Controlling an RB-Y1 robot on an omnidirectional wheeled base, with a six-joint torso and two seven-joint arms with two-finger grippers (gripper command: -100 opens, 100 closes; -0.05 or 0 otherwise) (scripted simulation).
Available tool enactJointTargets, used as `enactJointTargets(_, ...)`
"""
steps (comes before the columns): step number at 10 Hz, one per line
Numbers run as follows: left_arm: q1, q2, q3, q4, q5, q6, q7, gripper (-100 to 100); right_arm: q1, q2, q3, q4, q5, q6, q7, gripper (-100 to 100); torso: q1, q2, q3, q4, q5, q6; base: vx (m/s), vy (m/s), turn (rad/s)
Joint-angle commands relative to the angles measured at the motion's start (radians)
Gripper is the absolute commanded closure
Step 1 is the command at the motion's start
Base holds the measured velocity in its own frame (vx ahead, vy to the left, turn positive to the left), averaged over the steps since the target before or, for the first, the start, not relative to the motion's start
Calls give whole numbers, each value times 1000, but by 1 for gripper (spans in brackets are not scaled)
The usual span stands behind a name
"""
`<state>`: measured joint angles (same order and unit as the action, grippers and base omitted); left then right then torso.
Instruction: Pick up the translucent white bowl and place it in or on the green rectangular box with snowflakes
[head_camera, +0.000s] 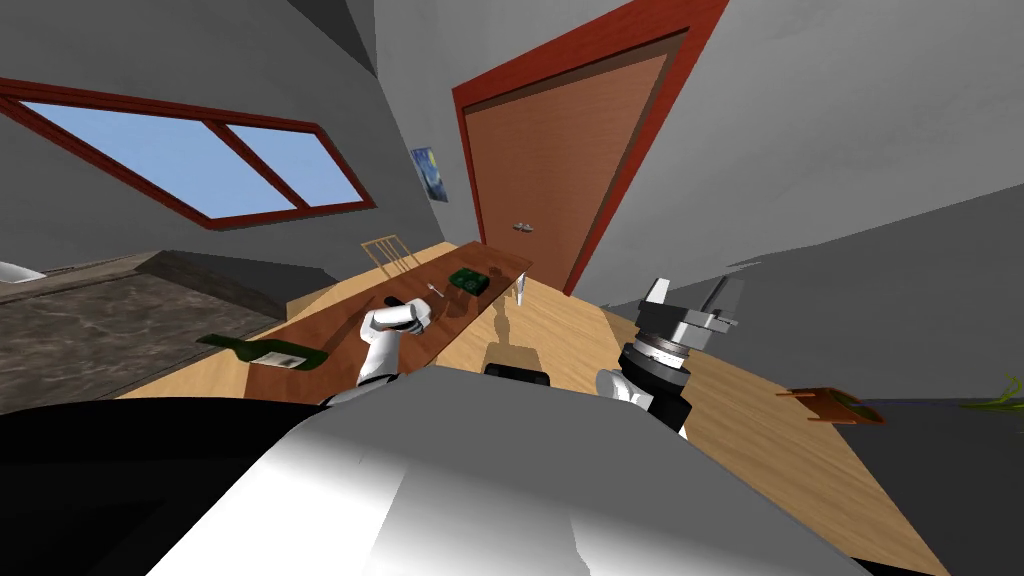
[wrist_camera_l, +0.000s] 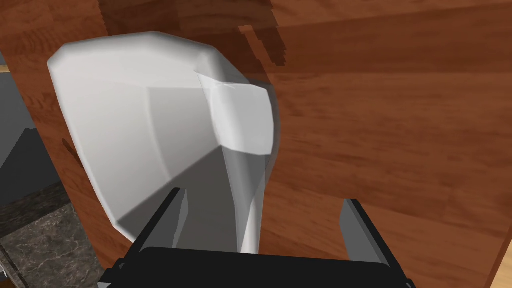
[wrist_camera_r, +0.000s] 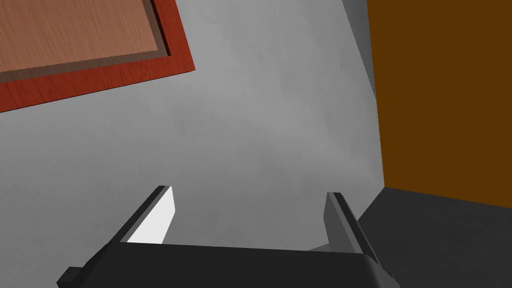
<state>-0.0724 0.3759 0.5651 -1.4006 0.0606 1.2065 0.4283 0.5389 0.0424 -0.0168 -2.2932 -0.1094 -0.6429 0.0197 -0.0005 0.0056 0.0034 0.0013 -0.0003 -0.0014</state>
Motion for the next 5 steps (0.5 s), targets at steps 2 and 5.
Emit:
enactJointTargets(2,0,65,17,70,39,-28,35,-100,0,0,0,0,0,0,0,0,1,-2,-1,0,0,-1,-51,-27,-204)
enactJointTargets(5,6,122,31,140,71,-56,65,-100,0,0,0,0,0,0,0,0,1,-3,-2,-1,0,-1,-52,-32,-141)
